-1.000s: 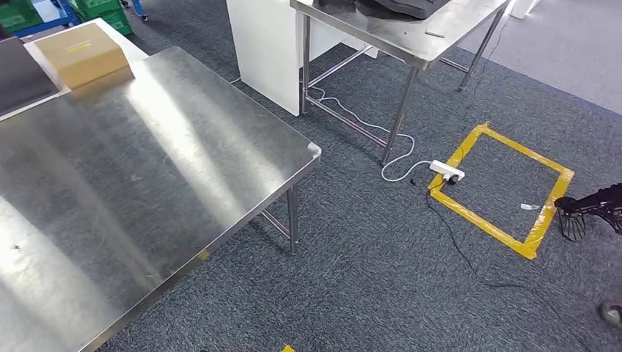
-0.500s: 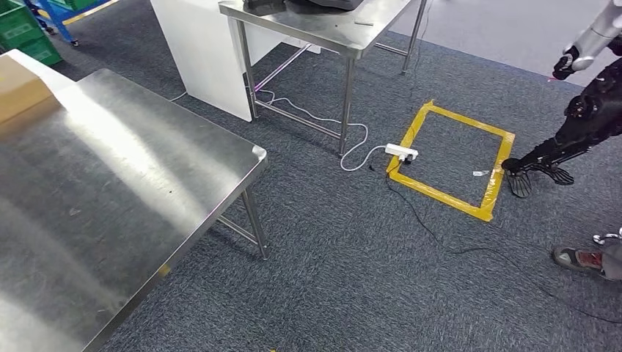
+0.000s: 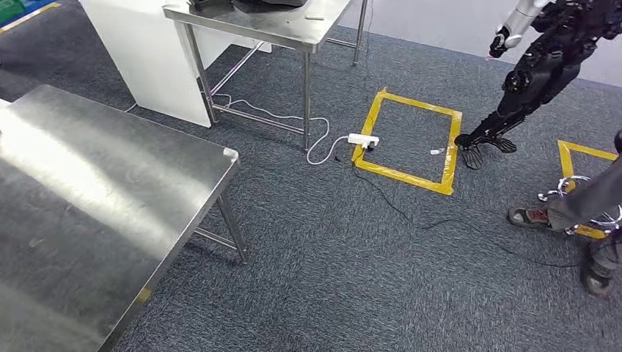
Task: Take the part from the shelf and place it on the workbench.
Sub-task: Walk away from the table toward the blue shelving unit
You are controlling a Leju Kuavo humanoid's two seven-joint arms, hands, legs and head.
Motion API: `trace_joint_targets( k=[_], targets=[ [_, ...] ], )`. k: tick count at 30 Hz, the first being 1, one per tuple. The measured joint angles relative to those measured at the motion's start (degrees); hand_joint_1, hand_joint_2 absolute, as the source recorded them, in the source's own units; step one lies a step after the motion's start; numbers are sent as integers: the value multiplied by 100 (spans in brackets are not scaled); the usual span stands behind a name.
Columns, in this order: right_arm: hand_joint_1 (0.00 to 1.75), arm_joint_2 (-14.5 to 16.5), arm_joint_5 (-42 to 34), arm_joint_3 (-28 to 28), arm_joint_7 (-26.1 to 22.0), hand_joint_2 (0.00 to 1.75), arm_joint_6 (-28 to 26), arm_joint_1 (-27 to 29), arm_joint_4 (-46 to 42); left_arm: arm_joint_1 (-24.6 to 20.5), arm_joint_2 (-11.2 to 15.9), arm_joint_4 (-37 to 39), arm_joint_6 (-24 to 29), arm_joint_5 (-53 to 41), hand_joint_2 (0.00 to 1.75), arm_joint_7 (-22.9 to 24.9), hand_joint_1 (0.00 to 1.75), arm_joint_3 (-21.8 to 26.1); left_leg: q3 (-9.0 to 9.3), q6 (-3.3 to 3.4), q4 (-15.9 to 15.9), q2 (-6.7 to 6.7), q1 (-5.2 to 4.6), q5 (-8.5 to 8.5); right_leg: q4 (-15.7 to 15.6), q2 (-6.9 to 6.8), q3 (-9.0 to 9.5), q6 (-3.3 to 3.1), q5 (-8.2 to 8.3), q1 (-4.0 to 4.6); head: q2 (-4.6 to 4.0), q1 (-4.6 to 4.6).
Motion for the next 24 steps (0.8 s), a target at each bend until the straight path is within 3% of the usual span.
trace_joint_targets(
  k=[1,2,4,5,6,7,9,11,13,14,15,16,18,20,22,24],
  targets=[
    [0,2,15,23,8,0,1,3,2,20,13,2,-38,-19,0,201,0,1,-2,2,1,107,-12,-2,125,-37,-31,33,-26,-5,0,1],
    [0,2,34,60,17,0,1,-1,3,40,28,3,-82,-45,0,446,0,1,4,-11,5,248,-34,-14,-73,-209,126,66,27,0,0,3],
    [0,3,66,132,33,0,1,-18,5,76,60,4,-138,-86,0,817,0,3,29,-73,17,517,-84,-54,-793,-478,579,84,277,36,0,2],
    [0,4,78,155,35,0,2,-31,5,79,70,4,-153,-96,0,901,0,3,49,-109,21,602,-101,-74,-1109,-564,748,49,367,62,0,-4],
    [0,5,84,166,35,0,3,-31,6,80,77,4,-158,-97,0,935,0,4,67,-140,21,668,-105,-88,-1119,-494,724,4,382,81,0,-10],
    [0,6,87,171,35,0,5,-21,7,75,83,4,-161,-97,0,955,0,4,79,-172,30,685,-89,-106,-1128,-423,719,-36,396,47,0,-19],
    [0,2,90,177,37,0,11,-9,7,72,92,4,-162,-97,0,979,0,5,6,-240,248,443,-51,-287,-1146,-294,720,-126,425,0,0,-31],
    [0,0,91,183,39,0,15,-22,7,88,102,6,-161,-97,0,988,0,8,-282,-273,903,75,-32,-678,-1150,-163,718,-201,455,-10,0,-44],
    [0,0,91,186,39,0,16,-27,8,116,104,13,-162,-97,0,993,0,10,-609,-277,1581,-45,-29,-948,-1145,-9,707,-228,464,7,0,-42],
    [0,1,91,187,39,0,17,-19,9,128,105,16,-162,-97,0,994,0,11,-670,-278,1681,-58,-25,-920,-1140,73,710,-227,465,11,0,-43],
    [0,1,91,188,39,0,17,-11,9,134,109,19,-162,-97,0,995,0,12,-630,-279,1559,-68,-14,-777,-1133,157,715,-225,465,11,0,-42],
    [0,2,91,190,39,0,20,-6,10,136,115,20,-162,-97,0,996,0,13,-493,-282,1239,-108,8,-556,-1119,239,719,-221,465,8,0,-43],
    [0,2,91,200,39,0,31,-14,10,137,122,24,-163,-97,0,996,0,16,-182,-297,521,-351,66,-210,-1058,390,693,-196,457,21,0,-41],
    [0,-2,90,214,39,0,48,-21,10,133,122,30,-167,-97,0,996,0,19,-70,-277,231,-486,60,-127,-1022,497,628,-131,462,43,0,-35],
    [0,-5,83,218,39,0,60,-8,10,122,122,31,-171,-101,0,997,0,20,-75,-189,208,-360,6,-95,-1038,588,552,-35,494,45,0,-33],
    [0,-9,69,220,35,0,65,7,10,116,119,31,-171,-110,0,979,0,20,-72,-76,155,-223,-15,-40,-883,428,438,7,416,41,0,-28]
  ],
)
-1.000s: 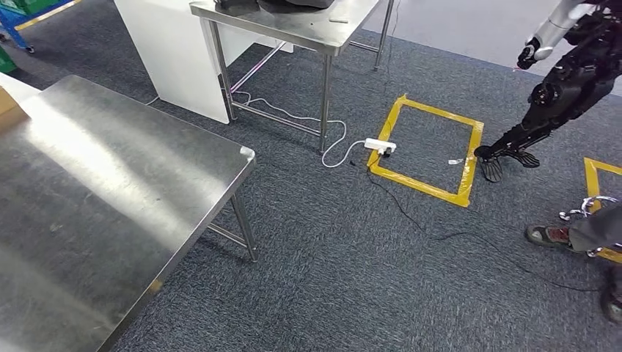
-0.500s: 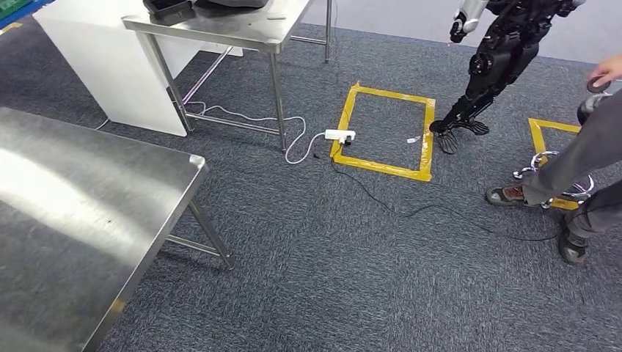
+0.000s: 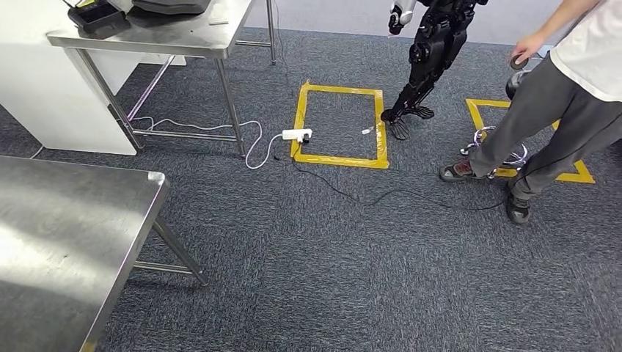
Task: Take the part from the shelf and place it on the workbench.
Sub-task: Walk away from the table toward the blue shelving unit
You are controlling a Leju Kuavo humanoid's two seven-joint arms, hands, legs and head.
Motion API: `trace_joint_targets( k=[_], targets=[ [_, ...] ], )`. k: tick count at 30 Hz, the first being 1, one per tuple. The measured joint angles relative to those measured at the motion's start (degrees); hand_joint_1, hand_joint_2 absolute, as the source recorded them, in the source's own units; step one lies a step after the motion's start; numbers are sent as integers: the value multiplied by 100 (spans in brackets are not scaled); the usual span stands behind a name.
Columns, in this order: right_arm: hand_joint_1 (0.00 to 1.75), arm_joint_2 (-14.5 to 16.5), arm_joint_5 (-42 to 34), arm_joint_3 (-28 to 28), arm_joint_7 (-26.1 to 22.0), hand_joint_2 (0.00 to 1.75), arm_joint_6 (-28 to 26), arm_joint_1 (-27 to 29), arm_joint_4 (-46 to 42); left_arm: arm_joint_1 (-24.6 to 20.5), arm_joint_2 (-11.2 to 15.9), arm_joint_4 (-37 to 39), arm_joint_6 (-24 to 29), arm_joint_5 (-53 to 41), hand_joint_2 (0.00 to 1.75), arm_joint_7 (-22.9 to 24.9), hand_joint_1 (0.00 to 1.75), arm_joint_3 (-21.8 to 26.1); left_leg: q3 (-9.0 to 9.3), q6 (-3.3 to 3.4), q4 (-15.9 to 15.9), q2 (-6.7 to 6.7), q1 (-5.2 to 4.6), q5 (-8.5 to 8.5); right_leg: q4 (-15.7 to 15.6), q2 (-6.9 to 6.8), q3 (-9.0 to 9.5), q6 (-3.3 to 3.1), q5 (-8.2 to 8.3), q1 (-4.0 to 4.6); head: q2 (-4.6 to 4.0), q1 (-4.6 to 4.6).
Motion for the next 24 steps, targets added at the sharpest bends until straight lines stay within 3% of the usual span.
trace_joint_targets(
  k=[2,4,5,6,7,9,11,13,14,16,18,20,21,22,23,24],
  targets=[
    [0,2,-9,7,-14,0,5,-8,1,4,-5,0,-7,-9,0,-38,0,0,-11,75,-31,163,-15,28,594,-320,-286,-29,-308,-2,0,19],
    [0,6,-11,16,-25,0,15,-16,1,12,-7,0,-15,-16,0,-69,0,0,-31,98,-31,340,-41,28,1325,-449,-631,-27,-610,-6,0,30],
    [0,4,-11,21,-27,0,18,-11,1,14,-8,0,-18,-21,0,-80,0,0,-39,99,-30,426,-50,27,1498,-468,-694,0,-656,-12,0,30],
    [0,3,-12,27,-27,0,19,-2,1,13,-8,0,-19,-28,0,-87,0,0,-41,99,-29,505,-56,25,1446,-491,-642,39,-615,-21,0,31],
    [0,1,-13,32,-27,0,19,4,1,11,-10,0,-22,-38,0,-92,0,0,-37,93,-29,580,-58,22,1177,-543,-477,82,-507,-31,0,31],
    [0,-1,-13,43,-27,0,19,-5,1,9,-15,0,-32,-56,0,-97,0,0,-16,59,-18,716,-78,-3,368,-848,-8,124,-256,-28,0,37],
    [0,-2,-14,50,-28,0,17,-34,1,10,-19,0,-39,-68,0,-97,0,0,17,-5,-12,839,-108,-37,-94,-1069,242,55,-122,14,0,26],
    [0,-9,-20,54,-28,0,17,-37,1,-5,-27,-1,-42,-77,0,-97,0,0,60,-68,-24,968,-109,-60,-151,-980,230,-43,-87,55,0,9],
    [0,-13,-25,54,-26,0,17,-23,2,-17,-33,-2,-42,-80,0,-98,0,0,70,-101,-14,994,-88,-81,-174,-908,233,-86,-71,26,0,5],
    [0,-20,-39,53,-16,0,16,-9,2,-28,-45,-3,-45,-85,0,-103,0,0,-18,-165,231,753,-46,-278,-231,-757,290,-184,-29,-32,0,-10],
    [0,-22,-50,53,-5,0,15,-25,1,-17,-53,-1,-63,-90,0,-108,0,0,-335,-197,932,346,-21,-676,-249,-604,304,-257,1,-48,0,-28],
    [0,-20,-59,53,-2,0,15,-35,1,5,-58,2,-84,-92,0,-108,0,0,-655,-217,1593,191,-15,-921,-245,-428,288,-280,11,-40,0,-32],
    [0,-17,-63,53,-2,0,15,-27,1,13,-58,2,-89,-95,0,-108,0,0,-704,-224,1672,170,-9,-880,-242,-338,291,-282,14,-39,0,-35],
    [0,-11,-66,53,-1,0,15,-15,1,17,-58,2,-91,-101,0,-109,0,0,-649,-226,1524,151,4,-724,-240,-250,301,-280,14,-40,0,-34],
    [0,-6,-69,53,-1,0,15,-6,1,17,-57,2,-92,-107,0,-109,0,0,-517,-226,1209,93,26,-505,-235,-167,311,-276,14,-42,0,-34],
    [0,0,-72,53,-1,0,15,-5,1,18,-57,4,-92,-113,0,-110,0,0,-373,-228,834,-66,56,-290,-219,-88,306,-265,12,-36,0,-37]
  ],
)
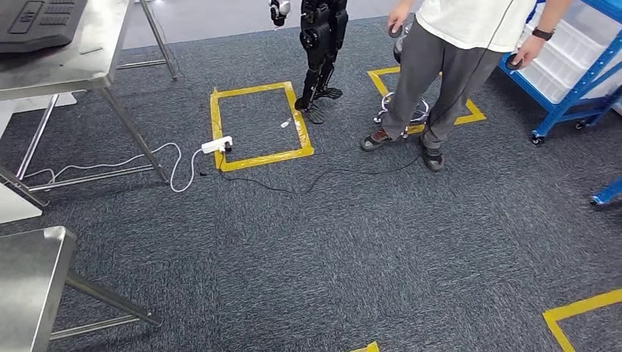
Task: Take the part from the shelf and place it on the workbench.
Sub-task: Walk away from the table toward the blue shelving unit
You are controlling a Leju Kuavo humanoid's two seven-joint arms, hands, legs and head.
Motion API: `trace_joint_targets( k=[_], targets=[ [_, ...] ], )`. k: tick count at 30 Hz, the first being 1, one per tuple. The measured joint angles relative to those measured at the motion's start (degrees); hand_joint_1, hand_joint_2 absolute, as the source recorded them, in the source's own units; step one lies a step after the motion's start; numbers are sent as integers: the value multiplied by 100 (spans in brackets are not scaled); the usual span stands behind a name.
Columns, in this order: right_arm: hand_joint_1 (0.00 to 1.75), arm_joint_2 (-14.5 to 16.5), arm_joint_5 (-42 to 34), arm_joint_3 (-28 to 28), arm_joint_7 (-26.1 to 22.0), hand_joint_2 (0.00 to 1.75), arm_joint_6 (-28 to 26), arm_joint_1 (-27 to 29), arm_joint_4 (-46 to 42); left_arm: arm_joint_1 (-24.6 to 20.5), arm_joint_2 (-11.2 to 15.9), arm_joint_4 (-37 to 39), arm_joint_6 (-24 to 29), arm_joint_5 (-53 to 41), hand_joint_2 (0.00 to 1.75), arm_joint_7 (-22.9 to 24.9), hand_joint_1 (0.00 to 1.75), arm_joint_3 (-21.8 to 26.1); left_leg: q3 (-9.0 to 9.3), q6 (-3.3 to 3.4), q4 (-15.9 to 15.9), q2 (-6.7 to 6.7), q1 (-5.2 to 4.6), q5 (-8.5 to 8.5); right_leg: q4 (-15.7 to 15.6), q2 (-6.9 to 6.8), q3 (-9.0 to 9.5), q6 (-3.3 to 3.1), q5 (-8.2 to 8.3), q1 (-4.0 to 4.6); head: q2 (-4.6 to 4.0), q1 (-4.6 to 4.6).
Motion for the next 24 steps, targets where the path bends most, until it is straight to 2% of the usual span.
trace_joint_targets(
  k=[1,2,3,4,5,6,7,9,11,12,13,14,16,18,19,20,21,22,24],
  targets=[
    [0,5,-3,0,0,0,0,-11,0,2,0,1,0,-4,0,-2,0,0,130,2,-363,-162,26,153,34,79,-22,22,-9,17,0,4],
    [0,7,-5,0,0,0,0,-22,0,4,1,2,-1,-4,0,-3,0,0,207,7,-602,-290,39,228,60,149,-66,57,-15,32,0,9],
    [0,8,-7,0,0,0,0,-28,0,4,1,3,-1,-4,0,-3,0,0,236,24,-722,-358,32,237,79,222,-122,102,-20,46,0,15],
    [0,6,-8,0,0,0,0,-24,0,0,0,3,-1,-5,0,-4,0,0,255,56,-770,-303,12,227,87,298,-170,154,-19,50,0,23],
    [0,4,-9,0,0,0,0,-10,0,-6,-2,3,-1,-5,0,-4,0,0,278,103,-779,-218,-3,237,99,313,-205,196,-18,41,0,28],
    [0,2,-9,0,0,0,0,4,0,-10,-5,3,1,-5,0,-5,0,0,305,156,-798,-138,-16,251,170,214,-247,219,-50,39,0,33],
    [0,3,-9,0,0,0,0,9,0,-10,-7,3,1,-6,0,-6,0,0,330,204,-820,-51,-22,272,333,52,-325,223,-134,38,0,43],
    [0,10,-9,0,0,0,0,-5,1,-6,-5,3,2,-7,0,-7,0,0,352,267,-841,132,-48,282,972,-303,-640,193,-441,38,0,61],
    [0,19,-9,0,0,0,0,-13,2,-5,-2,3,2,-7,0,-7,0,0,352,287,-839,318,-77,267,1623,-386,-974,204,-681,28,0,66],
    [0,22,-9,0,1,0,0,-6,2,-6,-1,3,2,-7,0,-7,0,0,355,287,-839,402,-87,257,1713,-398,-1018,235,-684,23,0,65],
    [0,22,-9,0,1,0,0,4,2,-7,-1,3,2,-7,0,-7,0,0,364,280,-838,476,-91,245,1562,-421,-937,276,-597,19,0,68],
    [0,22,-9,0,1,0,0,11,2,-9,-2,3,2,-7,0,-7,0,0,378,267,-838,542,-93,230,1249,-471,-771,315,-464,16,0,69],
    [0,22,-9,0,0,0,0,4,2,-10,-3,3,2,-9,0,-8,0,0,419,216,-836,657,-110,189,475,-717,-362,321,-186,43,0,72],
    [0,23,-9,0,-2,0,0,-11,2,-12,-6,3,7,-11,0,-17,0,0,466,151,-836,757,-133,143,142,-841,-184,236,-64,93,0,67],
    [0,21,-9,0,-4,0,0,-12,1,-20,-8,3,10,-11,0,-24,0,0,487,121,-841,805,-136,126,139,-792,-183,195,-49,122,0,64],
    [0,20,-9,1,-7,0,0,-10,2,-32,-10,2,13,-11,0,-32,0,0,503,92,-840,835,-122,109,130,-725,-180,147,-37,100,0,64],
    [0,17,-8,1,-10,0,0,-7,2,-43,-12,2,14,-11,0,-39,0,0,509,62,-802,785,-106,73,115,-663,-170,111,-25,80,0,62],
    [0,14,-7,2,-13,0,-1,-8,1,-48,-13,1,15,-11,0,-48,0,1,471,35,-682,677,-89,-14,99,-604,-157,69,-13,56,0,53],
    [0,7,-4,2,-15,0,-3,-19,1,-43,-15,1,14,-13,0,-61,0,3,229,1,-128,391,-69,-332,83,-485,-141,-6,3,32,0,38]
  ],
)
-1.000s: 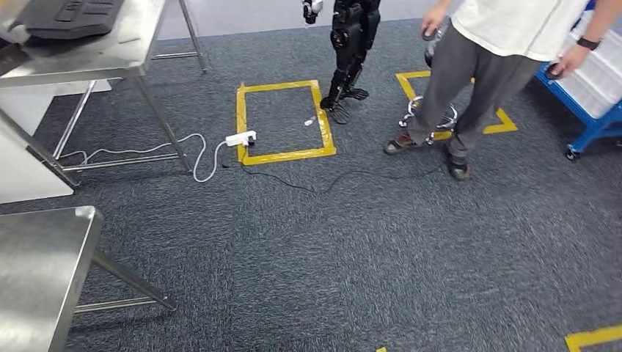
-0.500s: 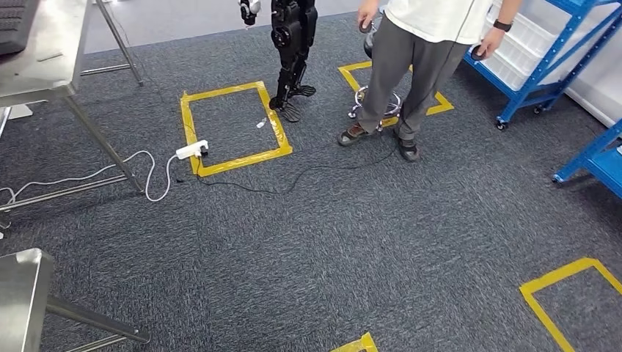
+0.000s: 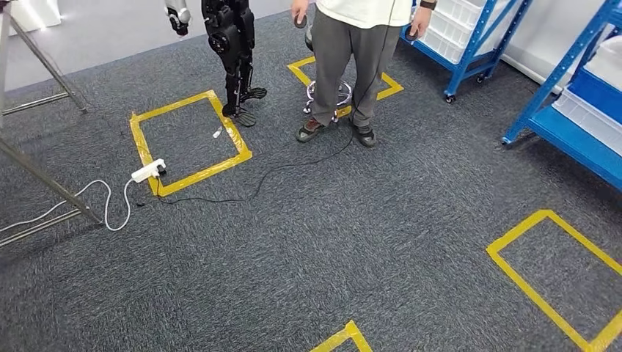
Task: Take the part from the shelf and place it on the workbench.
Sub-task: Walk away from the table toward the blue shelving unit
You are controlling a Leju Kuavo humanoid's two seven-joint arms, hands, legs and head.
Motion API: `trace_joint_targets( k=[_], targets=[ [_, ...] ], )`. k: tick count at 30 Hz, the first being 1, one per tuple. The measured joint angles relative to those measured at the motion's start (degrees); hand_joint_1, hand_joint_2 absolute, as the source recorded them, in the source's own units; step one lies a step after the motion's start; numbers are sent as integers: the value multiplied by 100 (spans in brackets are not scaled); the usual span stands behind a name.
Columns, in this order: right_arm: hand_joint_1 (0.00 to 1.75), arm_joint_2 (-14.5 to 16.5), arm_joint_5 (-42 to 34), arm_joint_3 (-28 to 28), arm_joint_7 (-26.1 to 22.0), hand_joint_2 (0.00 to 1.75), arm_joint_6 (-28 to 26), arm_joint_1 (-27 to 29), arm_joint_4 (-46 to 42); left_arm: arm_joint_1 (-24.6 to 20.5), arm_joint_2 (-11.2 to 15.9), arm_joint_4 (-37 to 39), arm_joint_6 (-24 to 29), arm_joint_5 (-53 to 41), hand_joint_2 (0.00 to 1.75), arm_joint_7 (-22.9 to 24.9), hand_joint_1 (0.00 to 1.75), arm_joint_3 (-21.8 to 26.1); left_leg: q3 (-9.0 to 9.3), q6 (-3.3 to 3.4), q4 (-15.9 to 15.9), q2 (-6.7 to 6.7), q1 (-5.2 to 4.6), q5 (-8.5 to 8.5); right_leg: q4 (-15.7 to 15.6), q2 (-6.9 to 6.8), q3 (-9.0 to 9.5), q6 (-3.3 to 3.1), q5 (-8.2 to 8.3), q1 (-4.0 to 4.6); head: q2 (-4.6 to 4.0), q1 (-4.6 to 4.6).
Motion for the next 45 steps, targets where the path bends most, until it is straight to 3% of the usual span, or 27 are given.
trace_joint_targets(
  k=[2,4,5,7,9,10,12,14,16,18,19,20,22,24,26,27,29,31,32,33,34,36,38,40,42,43,45],
  targets=[
    [0,-6,1,0,0,0,-2,-3,-1,19,-2,1,-3,-7,0,-5,0,4,-347,-17,664,-117,4,-274,1,135,1,-40,5,13,0,-1],
    [0,-6,-2,0,0,0,-2,13,-1,36,-1,2,-4,-24,0,-5,0,9,-445,-27,748,-149,14,-147,4,293,16,-43,6,21,0,-2],
    [0,-6,-4,0,1,0,-2,22,0,38,-1,2,-4,-37,0,-5,0,11,-350,-26,499,-180,27,56,7,373,29,-40,7,19,0,-1],
    [0,-5,-13,0,9,0,-2,22,1,37,3,2,-3,-58,0,-8,0,15,-49,-19,-209,-444,71,436,31,520,29,-20,7,32,0,-1],
    [0,-4,-28,0,26,0,-10,7,0,32,6,2,-3,-75,0,-9,0,18,97,9,-584,-667,80,551,55,646,-25,42,22,47,0,4],
    [0,-5,-37,0,36,0,-15,5,-1,26,6,2,-4,-85,0,-8,0,20,105,41,-621,-673,56,541,57,711,-65,89,37,47,0,5],
    [0,-9,-48,0,50,0,-22,25,0,7,2,2,-5,-108,0,-8,0,21,114,140,-660,-515,20,585,66,767,-144,174,61,30,0,3],
    [0,-9,-43,3,56,0,-26,33,1,0,-7,1,-5,-120,0,-8,0,22,126,240,-730,-345,22,642,352,516,-316,185,-84,35,0,27],
    [0,-5,-25,14,53,0,-28,18,2,3,-11,0,-3,-121,0,-10,0,25,120,284,-756,-164,14,662,1018,205,-645,153,-403,34,0,53],
    [0,-5,-17,27,50,0,-28,16,2,8,-12,0,7,-122,0,-19,0,30,106,286,-755,23,1,659,1577,111,-900,185,-601,7,0,59],
    [0,-8,-19,31,50,0,-28,24,2,9,-12,0,12,-127,0,-25,0,32,103,279,-754,107,2,655,1587,84,-880,228,-582,-12,0,60],
    [0,-13,-21,32,50,0,-28,31,2,7,-14,0,16,-135,0,-28,0,34,106,268,-753,183,8,648,1372,43,-743,280,-487,-32,0,61],
    [0,-20,-27,34,50,0,-28,31,2,4,-19,0,19,-155,0,-30,0,34,132,220,-748,313,6,620,581,-184,-282,353,-233,-57,0,66],
    [0,-17,-29,38,48,0,-28,12,2,0,-20,1,19,-164,0,-30,0,36,180,137,-744,429,-16,575,97,-378,-5,317,-99,-26,0,60],
    [0,-17,-29,39,46,0,-28,11,2,-21,-21,1,18,-164,0,-29,0,37,245,56,-760,538,-16,538,45,-322,-5,228,-86,19,0,53],
    [0,-21,-30,39,46,0,-28,16,2,-38,-24,-1,18,-164,0,-29,0,37,271,17,-759,558,3,518,39,-252,2,186,-84,-11,0,49],
    [0,-26,-34,39,46,0,-28,19,1,-60,-27,-2,18,-164,0,-29,0,38,220,-43,-558,351,39,346,20,-122,32,96,-57,-65,0,28],
    [0,-24,-34,39,47,0,-28,7,1,-60,-26,-1,16,-164,0,-29,0,40,-70,-66,84,3,54,-22,17,12,46,30,-38,-67,0,4],
    [0,-22,-31,39,48,0,-28,5,1,-53,-26,0,14,-164,0,-28,0,43,-262,-68,459,-89,54,-180,19,85,45,15,-35,-51,0,2],
    [0,-21,-29,39,49,0,-28,8,2,-45,-26,1,11,-164,0,-27,0,48,-423,-66,735,-136,52,-246,20,171,47,12,-36,-36,0,3],
    [0,-19,-27,39,50,0,-28,14,2,-39,-26,2,10,-164,0,-26,0,52,-501,-58,816,-155,53,-190,23,257,52,12,-37,-26,0,3],
    [0,-15,-26,39,51,0,-28,22,2,-35,-25,2,8,-164,0,-25,0,58,-369,-24,370,-208,54,203,28,427,70,13,-37,-19,0,2],
    [0,-7,-27,39,51,0,-28,17,2,-37,-17,2,5,-164,0,-26,0,60,-86,18,-347,-432,59,561,37,574,70,26,-39,-3,0,3],
    [0,-1,-34,40,52,0,-28,15,3,-46,-9,2,-2,-167,0,-26,0,61,36,45,-663,-557,38,652,37,680,25,72,-33,8,0,7],
    [0,-4,-46,42,54,0,-29,29,4,-59,-11,1,-10,-171,0,-28,0,62,57,105,-712,-438,14,672,24,768,-30,153,-18,7,0,8],
    [0,-8,-51,42,56,0,-30,38,4,-64,-13,1,-11,-173,0,-28,0,62,78,154,-756,-376,12,696,63,710,-68,182,-38,12,0,7],
    [0,-10,-64,42,62,0,-32,31,4,-64,-19,0,-13,-178,0,-30,0,62,107,235,-837,-220,27,750,440,431,-258,184,-237,23,0,36]
  ],
)
